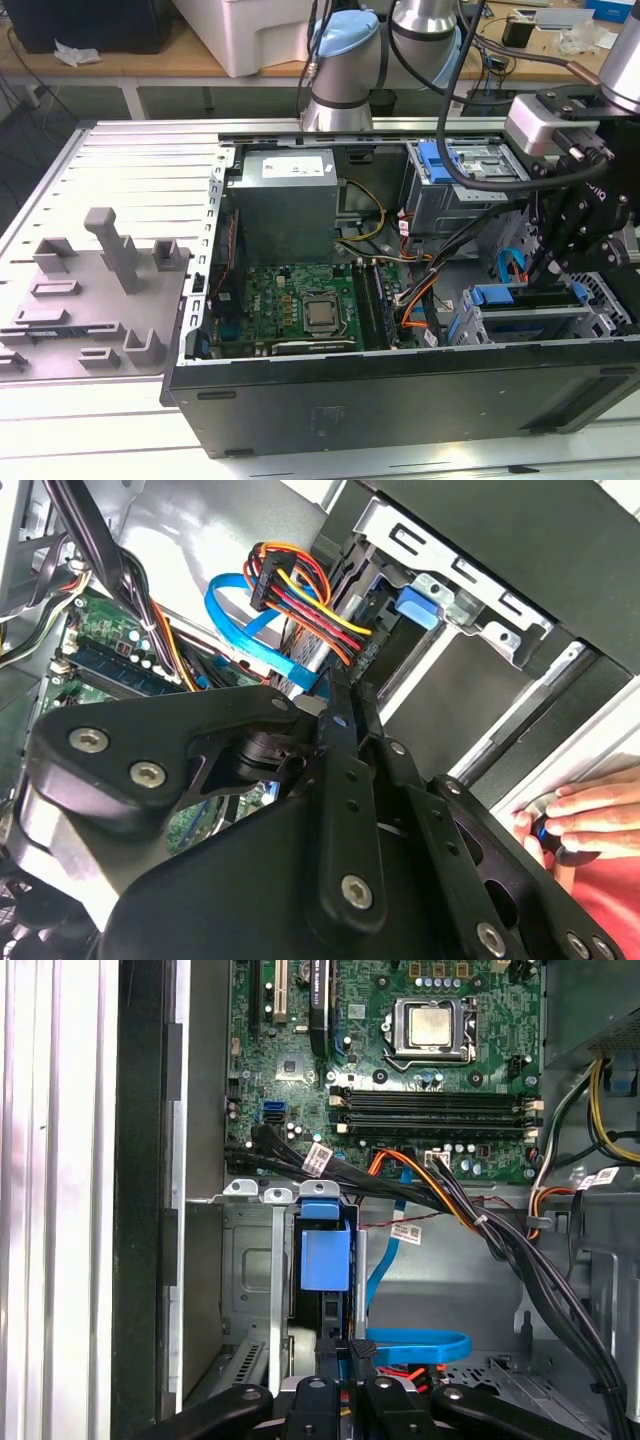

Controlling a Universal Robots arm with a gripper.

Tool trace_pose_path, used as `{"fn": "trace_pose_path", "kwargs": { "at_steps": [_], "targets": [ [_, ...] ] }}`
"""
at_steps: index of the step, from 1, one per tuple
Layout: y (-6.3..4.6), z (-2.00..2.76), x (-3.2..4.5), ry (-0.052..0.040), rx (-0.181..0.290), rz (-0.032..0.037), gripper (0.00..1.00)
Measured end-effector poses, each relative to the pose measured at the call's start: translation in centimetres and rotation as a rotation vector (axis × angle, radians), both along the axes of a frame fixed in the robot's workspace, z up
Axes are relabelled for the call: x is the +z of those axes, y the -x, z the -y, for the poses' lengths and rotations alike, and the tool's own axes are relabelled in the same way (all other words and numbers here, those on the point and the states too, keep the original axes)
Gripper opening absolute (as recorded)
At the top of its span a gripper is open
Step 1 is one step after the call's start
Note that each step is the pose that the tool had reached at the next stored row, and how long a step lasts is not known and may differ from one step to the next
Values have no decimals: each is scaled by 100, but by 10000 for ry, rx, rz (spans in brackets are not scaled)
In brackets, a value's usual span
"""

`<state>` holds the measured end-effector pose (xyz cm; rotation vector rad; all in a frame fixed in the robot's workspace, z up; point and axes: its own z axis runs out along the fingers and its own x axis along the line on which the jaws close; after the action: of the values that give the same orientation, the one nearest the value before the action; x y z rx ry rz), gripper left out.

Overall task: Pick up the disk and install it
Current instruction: 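Insert the second disk wire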

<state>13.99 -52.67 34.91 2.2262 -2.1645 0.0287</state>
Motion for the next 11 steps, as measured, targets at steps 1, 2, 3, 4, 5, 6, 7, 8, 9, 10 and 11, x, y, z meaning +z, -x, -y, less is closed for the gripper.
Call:
{"fn": "trace_pose_path", "kwargs": {
  "at_steps": [1,2,3,4,5,6,7,8,9,10,11],
  "targets": [
    [0,0,-2,1,0,0,16],
    [0,0,-3,1,0,0,16],
    [0,0,-6,1,0,0,16],
    [0,0,-8,1,0,0,16],
    [0,0,-9,1,0,1,16],
    [0,0,-12,0,0,0,16],
    [0,0,-13,0,0,0,16],
    [0,0,-15,1,0,0,16],
    [0,0,-18,1,0,1,16],
    [0,0,-20,1,0,0,16],
    [0,0,-21,1,0,0,16]
  ]
}}
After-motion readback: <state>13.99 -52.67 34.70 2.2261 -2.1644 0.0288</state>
